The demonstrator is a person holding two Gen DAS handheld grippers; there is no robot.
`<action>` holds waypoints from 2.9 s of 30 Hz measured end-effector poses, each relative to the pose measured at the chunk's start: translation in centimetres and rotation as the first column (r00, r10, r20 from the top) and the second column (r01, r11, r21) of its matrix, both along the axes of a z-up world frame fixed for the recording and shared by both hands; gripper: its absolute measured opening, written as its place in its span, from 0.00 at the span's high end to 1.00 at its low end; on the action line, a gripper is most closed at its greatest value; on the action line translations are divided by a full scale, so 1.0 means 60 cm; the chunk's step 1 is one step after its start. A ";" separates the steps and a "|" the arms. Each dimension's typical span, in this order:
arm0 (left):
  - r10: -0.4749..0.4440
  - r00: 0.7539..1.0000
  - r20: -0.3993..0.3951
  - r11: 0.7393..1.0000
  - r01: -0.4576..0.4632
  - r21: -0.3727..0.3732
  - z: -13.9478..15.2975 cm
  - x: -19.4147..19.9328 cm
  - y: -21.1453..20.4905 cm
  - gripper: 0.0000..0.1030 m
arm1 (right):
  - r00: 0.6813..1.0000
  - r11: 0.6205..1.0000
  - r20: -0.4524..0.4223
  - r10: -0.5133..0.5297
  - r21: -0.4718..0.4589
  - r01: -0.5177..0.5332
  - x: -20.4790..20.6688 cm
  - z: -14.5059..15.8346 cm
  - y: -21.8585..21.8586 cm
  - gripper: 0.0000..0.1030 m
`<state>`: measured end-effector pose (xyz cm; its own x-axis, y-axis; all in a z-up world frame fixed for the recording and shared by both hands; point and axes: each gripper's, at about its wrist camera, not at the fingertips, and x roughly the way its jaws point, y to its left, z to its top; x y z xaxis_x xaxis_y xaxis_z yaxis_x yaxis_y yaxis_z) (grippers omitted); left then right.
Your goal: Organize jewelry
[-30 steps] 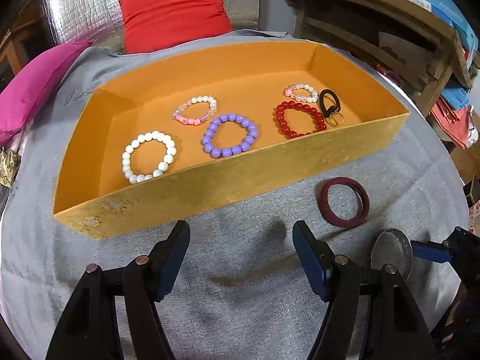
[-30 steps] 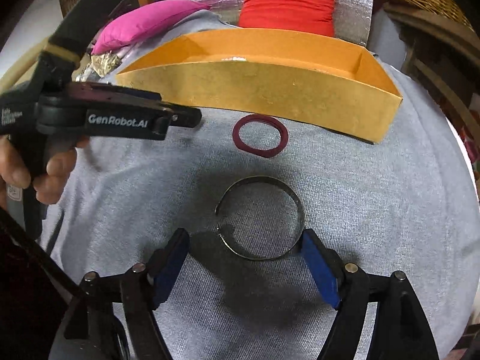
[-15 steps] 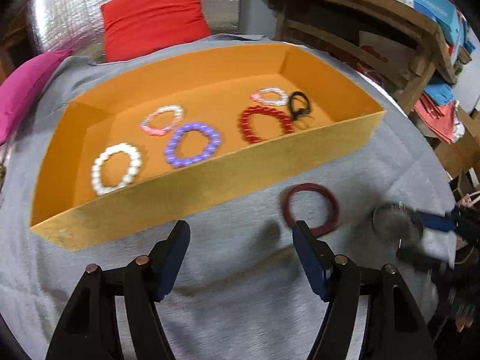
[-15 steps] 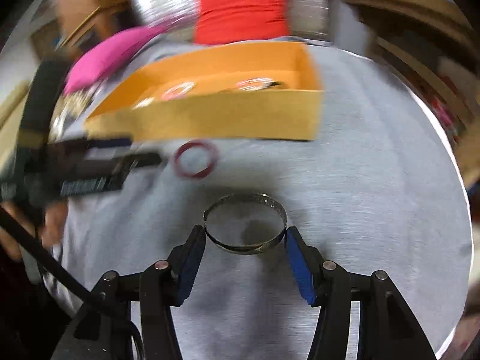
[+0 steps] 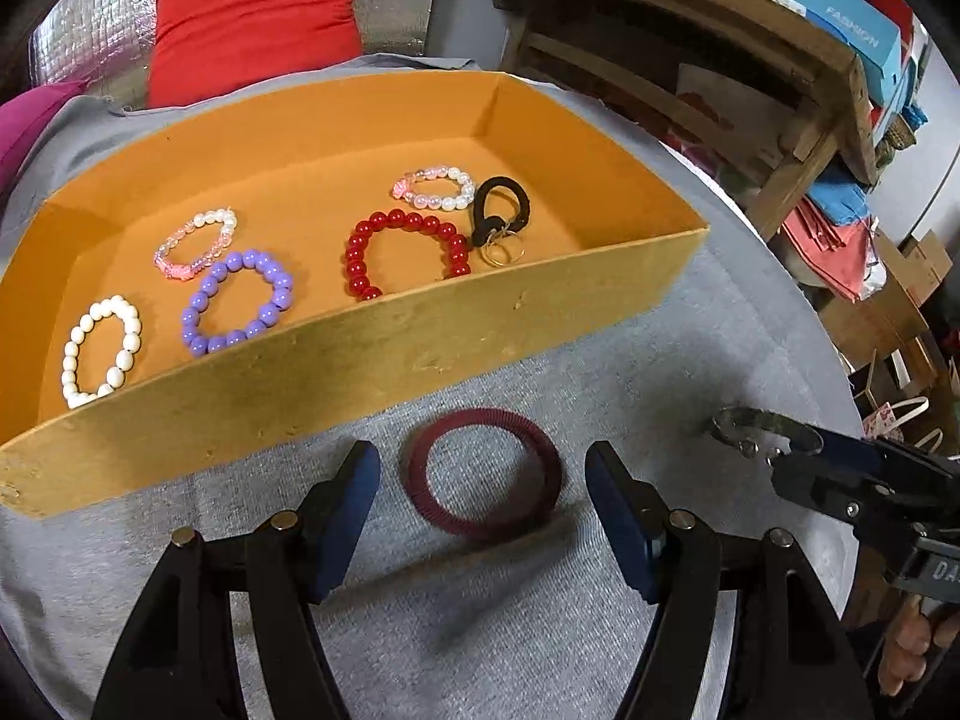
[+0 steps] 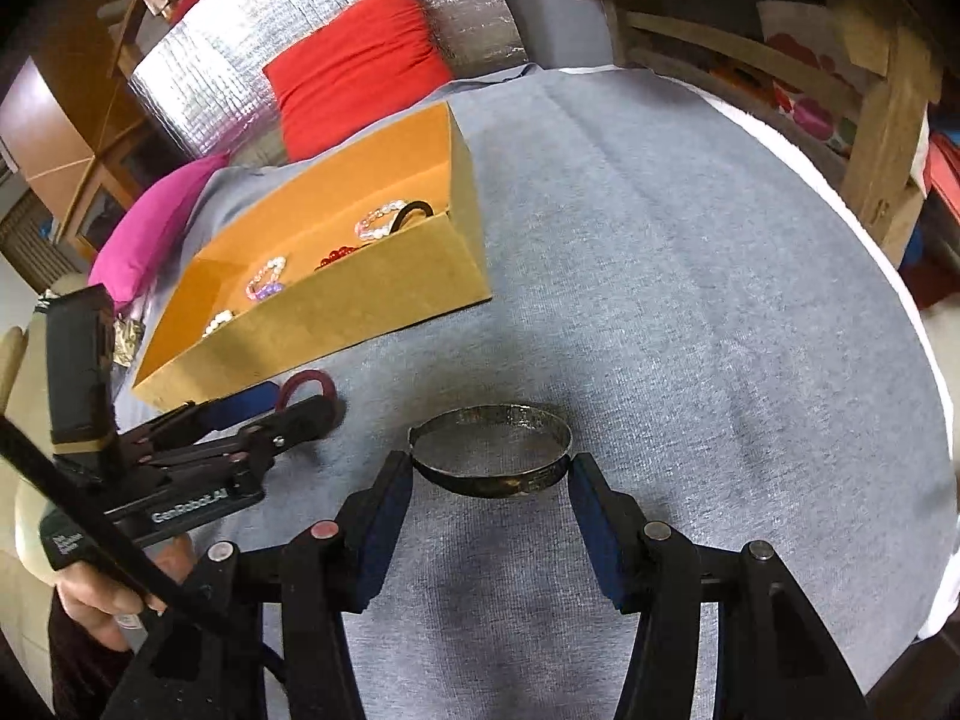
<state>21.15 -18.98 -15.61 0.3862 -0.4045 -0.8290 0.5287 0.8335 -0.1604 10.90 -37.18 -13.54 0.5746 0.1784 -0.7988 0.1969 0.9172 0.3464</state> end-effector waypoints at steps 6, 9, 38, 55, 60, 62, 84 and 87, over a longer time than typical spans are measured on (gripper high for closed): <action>0.000 1.000 0.026 1.000 0.000 0.011 -0.001 -0.005 0.006 0.47 | 1.000 1.000 0.001 0.000 -0.002 0.000 -0.004 -0.002 -0.002 0.45; 0.005 0.999 0.035 1.000 -0.006 0.016 0.001 -0.006 0.015 0.65 | 1.000 1.000 0.002 0.005 -0.002 -0.005 -0.004 -0.003 -0.001 0.45; 0.101 0.995 -0.009 0.995 -0.101 -0.012 0.027 -0.020 0.190 0.79 | 0.975 0.976 -0.042 0.216 -0.008 -0.217 0.043 -0.023 0.138 0.38; 0.185 0.980 -0.075 0.980 -0.190 -0.062 -0.001 0.042 0.118 0.65 | 0.994 0.995 -0.026 0.103 0.017 -0.102 0.045 -0.027 0.101 0.74; 0.160 0.987 -0.017 0.987 -0.160 0.008 -0.006 0.036 0.101 0.90 | 0.993 0.991 -0.020 0.113 -0.075 -0.115 0.043 -0.024 0.112 0.94; 0.156 0.988 -0.009 0.988 -0.156 0.017 -0.005 0.033 0.102 0.93 | 0.994 0.991 -0.005 0.107 -0.083 -0.107 0.040 -0.019 0.105 0.94; 0.108 0.994 0.033 0.992 -0.110 0.056 0.032 -0.040 0.206 0.94 | 0.994 0.994 -0.026 0.110 0.025 -0.109 0.060 -0.013 0.124 0.35; 0.103 0.994 0.033 0.994 -0.105 0.039 0.039 -0.046 0.211 0.94 | 0.989 0.990 -0.050 0.141 0.014 -0.140 0.066 -0.021 0.150 0.35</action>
<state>18.39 -6.32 -13.28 0.4501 -0.3271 -0.8309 0.4431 0.8897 -0.1102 14.85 -28.19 -14.82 0.5019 0.2632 -0.8239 0.0837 0.9333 0.3491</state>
